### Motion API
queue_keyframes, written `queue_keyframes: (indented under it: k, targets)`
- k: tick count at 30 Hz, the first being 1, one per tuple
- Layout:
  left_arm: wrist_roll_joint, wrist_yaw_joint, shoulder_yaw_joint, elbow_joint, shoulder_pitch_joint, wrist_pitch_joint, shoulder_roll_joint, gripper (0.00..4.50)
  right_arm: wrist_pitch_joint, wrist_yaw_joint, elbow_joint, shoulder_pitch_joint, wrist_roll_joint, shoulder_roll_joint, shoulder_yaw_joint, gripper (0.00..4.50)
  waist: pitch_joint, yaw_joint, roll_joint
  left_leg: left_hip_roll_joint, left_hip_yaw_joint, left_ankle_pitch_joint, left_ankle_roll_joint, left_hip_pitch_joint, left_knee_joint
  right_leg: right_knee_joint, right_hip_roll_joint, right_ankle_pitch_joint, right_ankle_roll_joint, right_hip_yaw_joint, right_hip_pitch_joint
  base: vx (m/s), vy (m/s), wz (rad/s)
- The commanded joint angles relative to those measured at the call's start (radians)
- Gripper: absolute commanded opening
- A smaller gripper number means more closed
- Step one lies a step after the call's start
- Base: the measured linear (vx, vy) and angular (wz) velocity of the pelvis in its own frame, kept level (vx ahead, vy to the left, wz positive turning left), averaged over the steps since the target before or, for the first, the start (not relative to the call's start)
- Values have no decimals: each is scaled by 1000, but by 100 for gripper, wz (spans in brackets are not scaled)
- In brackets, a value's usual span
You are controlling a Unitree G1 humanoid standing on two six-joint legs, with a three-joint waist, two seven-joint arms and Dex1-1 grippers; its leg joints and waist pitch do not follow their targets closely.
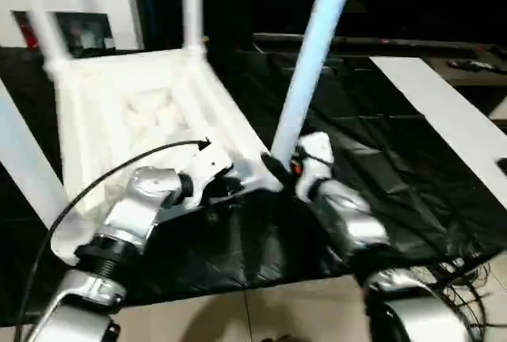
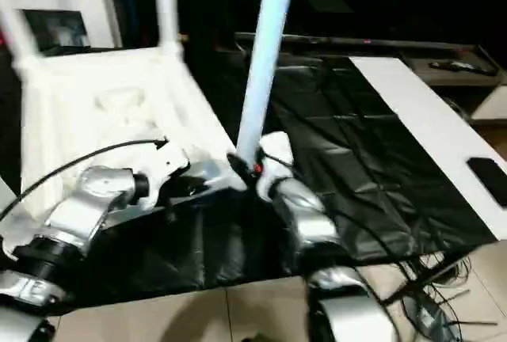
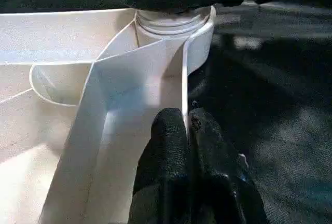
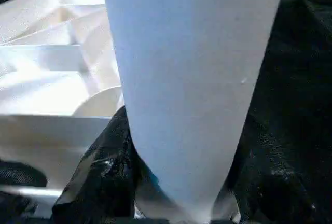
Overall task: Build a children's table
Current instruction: Rotate leg to tighten
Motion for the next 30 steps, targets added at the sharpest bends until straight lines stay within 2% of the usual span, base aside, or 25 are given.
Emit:
queue_keyframes:
  k: [1,3,5,7,10,12,13,14,15,17,18,20,22,23,27,28,29,30]
  targets:
    - [-38,-24,-77,-42,-11,-28,-89,0,39,45,35,-18,19,108,58,200,-46,5,22,-21,8,-385,9,-4,-62,-112,-53,-564,-71,28,32,0,0,0]
    - [-32,-30,-85,-42,-12,-33,-83,0,10,66,10,-8,9,114,65,200,-46,4,21,-19,8,-385,15,-7,-64,-110,-54,-544,-80,31,33,0,0,0]
    - [-30,-39,-85,-47,-8,-33,-78,0,5,73,-3,-1,22,110,51,256,-47,4,22,-19,9,-382,18,-8,-64,-109,-55,-534,-85,32,34,0,0,0]
    - [-27,-50,-83,-60,0,-29,-67,0,1,83,-14,8,32,85,37,273,-48,4,23,-17,9,-369,21,-10,-65,-103,-55,-498,-99,35,36,0,0,0]
    - [-37,-74,-79,-62,6,-34,-51,0,-9,137,-30,20,18,32,54,305,-50,8,25,-14,13,-350,26,-9,-65,-98,-53,-434,-127,39,37,0,0,0]
    - [-49,-116,-77,-60,12,-55,-27,0,-36,224,-34,30,-12,-33,87,320,-53,13,26,-12,15,-302,33,-17,-65,-86,-53,-338,-161,42,48,0,0,0]
    - [-53,-123,-75,-60,13,-56,-23,0,-39,244,-35,32,-15,-45,92,320,-53,15,26,-11,17,-291,35,-16,-64,-84,-53,-315,-170,45,47,53,-2,5]
    - [-55,-145,-75,-52,12,-75,-9,0,-32,299,-42,32,-1,-71,89,320,-55,18,25,-12,20,-270,43,-15,-62,-78,-53,-270,-190,47,49,53,-2,5]
    - [-56,-159,-76,-47,11,-89,1,0,-26,336,-47,32,9,-87,86,320,-60,23,24,-13,22,-237,54,-17,-59,-72,-54,-221,-204,48,56,60,-8,6]
    - [-60,-212,-75,-32,9,-123,36,0,-11,468,-67,29,28,-142,94,320,-63,28,25,-13,23,-194,65,-19,-58,-64,-53,-156,-221,49,61,59,-14,3]
    - [-65,-238,-72,-27,8,-133,51,0,-8,531,-75,26,33,-166,101,320,-64,33,26,-12,27,-157,84,-16,-55,-56,-50,-74,-249,48,60,0,0,0]
    - [-70,-259,-67,-23,6,-132,62,0,-2,588,-83,25,41,-187,109,320,-66,36,24,-12,26,-134,91,-19,-55,-50,-53,-46,-262,47,68,0,0,0]
    - [-80,-300,-65,-15,5,-143,81,0,7,662,-90,19,52,-214,120,320,-63,36,23,-9,26,-134,84,-18,-57,-51,-54,-55,-264,46,66,0,0,0]
    - [-82,-314,-65,-13,4,-148,87,0,10,686,-92,17,56,-222,123,320,-62,38,23,-10,25,-151,80,-18,-58,-55,-55,-91,-259,45,68,0,0,0]
    - [-112,-435,-71,6,1,-177,137,0,27,886,-96,-4,72,-282,158,320,-55,44,22,-6,25,-213,66,-13,-60,-66,-57,-210,-232,46,61,0,0,0]
    - [-112,-436,-71,6,1,-177,138,0,28,890,-96,-4,72,-282,159,293,-55,45,23,-6,25,-219,63,-12,-61,-67,-57,-221,-230,46,60,0,0,0]
    - [-116,-443,-74,9,1,-181,142,0,31,907,-96,-6,74,-286,161,286,-54,48,21,-4,26,-221,57,-13,-62,-67,-57,-234,-225,45,60,0,0,0]
    - [-117,-451,-78,12,0,-189,148,0,33,924,-96,-8,74,-289,164,286,-54,52,23,-2,27,-226,51,-11,-61,-68,-57,-244,-222,45,58,0,0,0]
